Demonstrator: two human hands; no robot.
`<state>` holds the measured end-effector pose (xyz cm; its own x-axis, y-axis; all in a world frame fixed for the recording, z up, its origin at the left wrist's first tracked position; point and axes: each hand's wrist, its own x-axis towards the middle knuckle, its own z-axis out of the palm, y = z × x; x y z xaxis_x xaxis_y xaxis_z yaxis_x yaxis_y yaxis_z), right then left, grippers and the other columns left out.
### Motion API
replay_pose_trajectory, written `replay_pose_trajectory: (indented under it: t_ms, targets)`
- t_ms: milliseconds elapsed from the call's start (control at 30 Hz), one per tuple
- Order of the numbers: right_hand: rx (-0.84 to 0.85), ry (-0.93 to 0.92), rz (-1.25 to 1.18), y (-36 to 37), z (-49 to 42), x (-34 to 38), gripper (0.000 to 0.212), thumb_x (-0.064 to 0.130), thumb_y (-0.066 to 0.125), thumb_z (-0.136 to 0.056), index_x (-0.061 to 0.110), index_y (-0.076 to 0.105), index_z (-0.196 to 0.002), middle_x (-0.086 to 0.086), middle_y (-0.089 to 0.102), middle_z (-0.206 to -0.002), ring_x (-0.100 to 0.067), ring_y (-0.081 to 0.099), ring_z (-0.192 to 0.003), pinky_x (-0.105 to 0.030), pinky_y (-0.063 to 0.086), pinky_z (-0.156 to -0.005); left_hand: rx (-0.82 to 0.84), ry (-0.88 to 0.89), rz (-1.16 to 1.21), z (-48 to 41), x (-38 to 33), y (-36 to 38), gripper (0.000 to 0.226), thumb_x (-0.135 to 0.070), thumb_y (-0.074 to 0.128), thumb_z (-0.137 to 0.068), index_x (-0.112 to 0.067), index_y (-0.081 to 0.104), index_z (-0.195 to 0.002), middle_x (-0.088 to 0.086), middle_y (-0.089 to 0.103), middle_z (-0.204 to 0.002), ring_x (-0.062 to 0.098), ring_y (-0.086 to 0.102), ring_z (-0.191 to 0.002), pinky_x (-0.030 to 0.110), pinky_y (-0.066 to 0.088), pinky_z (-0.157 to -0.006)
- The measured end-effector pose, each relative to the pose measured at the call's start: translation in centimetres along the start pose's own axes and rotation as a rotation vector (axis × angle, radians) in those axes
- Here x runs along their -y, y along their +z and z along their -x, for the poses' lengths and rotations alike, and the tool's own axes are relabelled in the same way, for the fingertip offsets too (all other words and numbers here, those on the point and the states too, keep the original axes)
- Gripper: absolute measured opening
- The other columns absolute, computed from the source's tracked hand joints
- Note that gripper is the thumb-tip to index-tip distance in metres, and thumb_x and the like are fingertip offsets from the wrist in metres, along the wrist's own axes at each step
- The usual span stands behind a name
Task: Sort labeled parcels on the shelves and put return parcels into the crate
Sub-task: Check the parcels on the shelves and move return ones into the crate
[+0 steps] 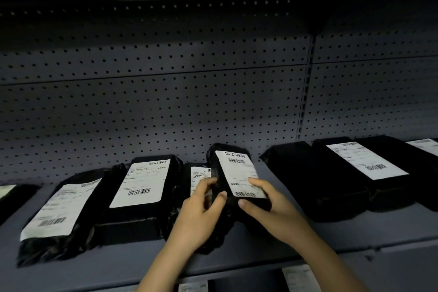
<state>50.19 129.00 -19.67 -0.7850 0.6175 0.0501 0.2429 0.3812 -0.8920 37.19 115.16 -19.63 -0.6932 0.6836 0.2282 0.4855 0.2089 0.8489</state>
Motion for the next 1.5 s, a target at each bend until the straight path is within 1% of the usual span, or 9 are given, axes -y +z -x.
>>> replay_pose_trajectory:
  t_ms: [233, 433, 600, 800, 1000, 1133, 1267, 1400, 1500]
  targets:
    - [-0.171, -0.223, -0.257, -0.7, 0.9, 0.5, 0.061, 0.012, 0.073, -0.084, 0.037, 0.046, -0.133, 0.023, 0.062, -0.123, 0.009, 0.052, -0.119, -0.010, 0.042, -0.097, 0.000, 0.096, 0.484, 0.2, -1.4, -0.4, 0.035, 0.016, 0.058, -0.086, -0.009, 0.056, -0.111, -0.006, 0.072, -0.099, -0.003, 0.066, -0.095, 0.008, 0.047, -0.074]
    - [-0.256, -0.406, -0.384, -1.8, 1.1, 1.6, 0.060, -0.003, 0.066, -0.086, 0.019, 0.047, -0.138, 0.019, 0.062, -0.127, -0.001, 0.053, -0.125, -0.016, 0.045, -0.098, -0.023, 0.255, 0.602, 0.0, -1.6, -0.4, 0.045, -0.003, 0.059, -0.078, -0.010, 0.052, -0.121, -0.011, 0.063, -0.126, 0.008, 0.058, -0.120, 0.013, 0.046, -0.090]
    - [-0.284, -0.448, -0.401, -1.8, 1.5, 1.8, 0.060, -0.001, 0.067, -0.085, 0.018, 0.046, -0.139, 0.014, 0.061, -0.129, -0.004, 0.053, -0.125, -0.020, 0.046, -0.100, -0.047, 0.314, 0.605, 0.3, -2.5, 0.0, 0.046, -0.006, 0.063, -0.083, -0.010, 0.049, -0.127, -0.006, 0.061, -0.129, 0.009, 0.057, -0.120, 0.014, 0.045, -0.092]
    - [-0.268, -0.441, -0.415, -1.3, 1.9, 2.1, 0.059, 0.000, 0.069, -0.085, 0.019, 0.048, -0.137, 0.010, 0.064, -0.125, -0.003, 0.058, -0.120, -0.020, 0.048, -0.098, -0.204, 0.299, 0.598, 0.3, -3.3, 1.0, 0.048, -0.004, 0.071, -0.084, -0.018, 0.053, -0.126, -0.002, 0.058, -0.133, 0.014, 0.060, -0.117, 0.033, 0.050, -0.098]
    - [-0.476, -0.563, 0.051, -2.2, 1.8, 2.0, 0.050, 0.015, 0.075, -0.083, 0.038, 0.054, -0.123, 0.021, 0.046, -0.134, 0.002, 0.042, -0.128, -0.009, 0.032, -0.104, -0.416, 0.417, 0.335, -1.1, -4.1, -1.2, 0.031, -0.032, 0.074, -0.073, -0.032, 0.068, -0.104, -0.013, 0.056, -0.132, 0.004, 0.049, -0.127, 0.023, 0.038, -0.105]
    - [-0.486, -0.666, 0.294, -3.6, 1.7, 3.1, 0.050, 0.020, 0.072, -0.086, 0.035, 0.052, -0.130, 0.019, 0.038, -0.140, 0.004, 0.026, -0.134, -0.003, 0.017, -0.106, -0.259, 0.588, 0.120, -2.3, -5.8, -3.9, 0.029, -0.036, 0.073, -0.072, -0.028, 0.069, -0.100, -0.011, 0.062, -0.122, 0.009, 0.055, -0.121, 0.022, 0.039, -0.103]
    - [-0.233, -0.616, 0.384, -5.2, 1.4, 5.2, 0.066, 0.041, 0.066, -0.088, 0.042, 0.033, -0.145, 0.024, 0.025, -0.151, 0.009, 0.014, -0.140, -0.004, 0.011, -0.108, 0.026, 0.701, -0.033, -2.9, -8.0, -6.0, 0.029, -0.031, 0.075, -0.073, -0.026, 0.070, -0.101, -0.014, 0.063, -0.118, 0.011, 0.057, -0.118, 0.021, 0.041, -0.099]
    - [0.019, -0.519, 0.348, -6.2, 0.8, 5.7, 0.068, 0.055, 0.064, -0.084, 0.047, 0.033, -0.144, 0.030, 0.035, -0.146, 0.011, 0.028, -0.136, -0.023, 0.028, -0.114, 0.152, 0.736, -0.086, -3.0, -9.6, -7.1, 0.030, -0.025, 0.077, -0.075, -0.025, 0.069, -0.105, -0.013, 0.062, -0.120, 0.014, 0.057, -0.118, 0.027, 0.044, -0.099]
    - [-0.002, -0.524, 0.208, -6.2, 0.7, 5.5, 0.060, 0.044, 0.072, -0.082, 0.039, 0.047, -0.137, 0.023, 0.054, -0.133, 0.008, 0.046, -0.125, -0.024, 0.042, -0.106, 0.124, 0.751, -0.111, -2.8, -10.3, -7.1, 0.041, -0.021, 0.077, -0.079, -0.026, 0.064, -0.117, -0.015, 0.060, -0.127, 0.010, 0.054, -0.123, 0.030, 0.044, -0.103]
